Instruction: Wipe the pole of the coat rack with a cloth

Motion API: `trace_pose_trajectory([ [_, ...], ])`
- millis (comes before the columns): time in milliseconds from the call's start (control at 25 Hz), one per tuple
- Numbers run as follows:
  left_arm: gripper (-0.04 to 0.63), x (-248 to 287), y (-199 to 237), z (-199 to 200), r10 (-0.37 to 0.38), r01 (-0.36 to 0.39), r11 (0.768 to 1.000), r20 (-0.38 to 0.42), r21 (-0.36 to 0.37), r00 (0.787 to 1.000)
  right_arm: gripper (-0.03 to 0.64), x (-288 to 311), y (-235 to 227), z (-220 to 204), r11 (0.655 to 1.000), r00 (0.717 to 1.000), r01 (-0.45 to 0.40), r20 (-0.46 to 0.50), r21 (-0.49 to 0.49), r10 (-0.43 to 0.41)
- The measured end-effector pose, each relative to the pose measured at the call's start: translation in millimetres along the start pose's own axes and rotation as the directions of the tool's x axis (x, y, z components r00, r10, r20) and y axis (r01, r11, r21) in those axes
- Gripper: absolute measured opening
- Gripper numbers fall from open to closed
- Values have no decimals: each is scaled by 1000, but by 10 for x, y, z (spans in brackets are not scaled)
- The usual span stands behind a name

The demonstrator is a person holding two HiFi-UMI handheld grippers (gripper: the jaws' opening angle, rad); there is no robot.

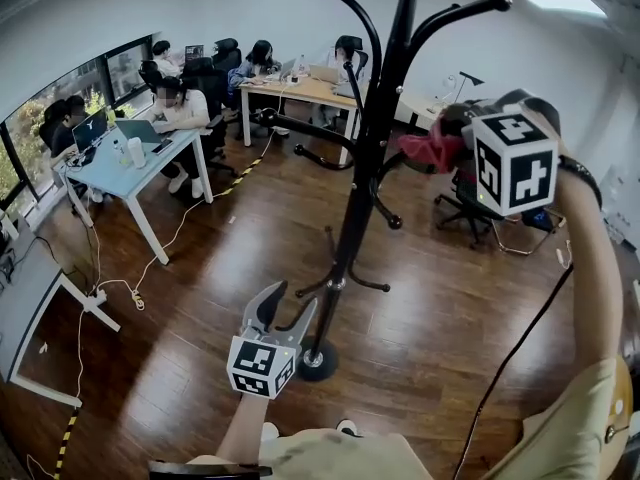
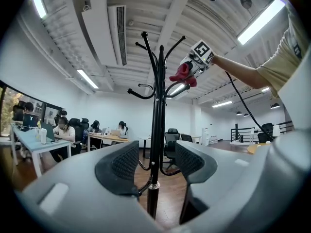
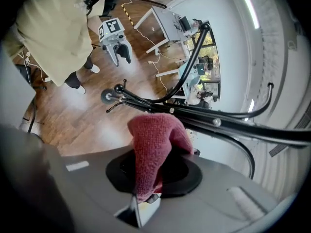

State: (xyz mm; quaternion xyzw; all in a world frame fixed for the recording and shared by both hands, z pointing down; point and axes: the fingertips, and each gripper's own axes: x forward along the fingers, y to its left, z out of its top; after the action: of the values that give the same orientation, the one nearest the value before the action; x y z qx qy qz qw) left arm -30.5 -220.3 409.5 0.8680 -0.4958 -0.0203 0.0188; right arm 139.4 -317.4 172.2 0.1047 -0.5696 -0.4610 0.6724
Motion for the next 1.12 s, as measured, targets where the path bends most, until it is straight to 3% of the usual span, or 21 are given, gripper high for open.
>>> trace_pose_trajectory([
  [240,222,72,-188,-57,-46,46,999,-7,-16,999,46,-289,96,-385,990,1000,15,14,138,-17],
  [480,222,128,-345,-99,-91,90,996,-15,-20,996,46,-513,206,-522,954,995,53,59,295,-74],
  [640,222,133,-434,-87,-108,108,994,-8,-19,994,46,-631,221,-617,916,986,104,81,387,-146],
  [800,222,115,-403,-42,-104,104,995,-12,-5,995,46,-865,226,-860,866,972,212,-2,452,-237],
  [880,222,109,-352,-19,-95,95,995,-13,8,995,46,-1113,94,-762,808,933,266,69,525,-352],
  [1000,222,103,-261,18,-79,79,997,-4,5,997,46,-1509,-199,-438,681,801,259,242,684,-548],
  [1120,222,117,-213,4,-71,71,997,-7,-4,997,46,-1704,-391,-297,575,677,286,263,767,-688],
])
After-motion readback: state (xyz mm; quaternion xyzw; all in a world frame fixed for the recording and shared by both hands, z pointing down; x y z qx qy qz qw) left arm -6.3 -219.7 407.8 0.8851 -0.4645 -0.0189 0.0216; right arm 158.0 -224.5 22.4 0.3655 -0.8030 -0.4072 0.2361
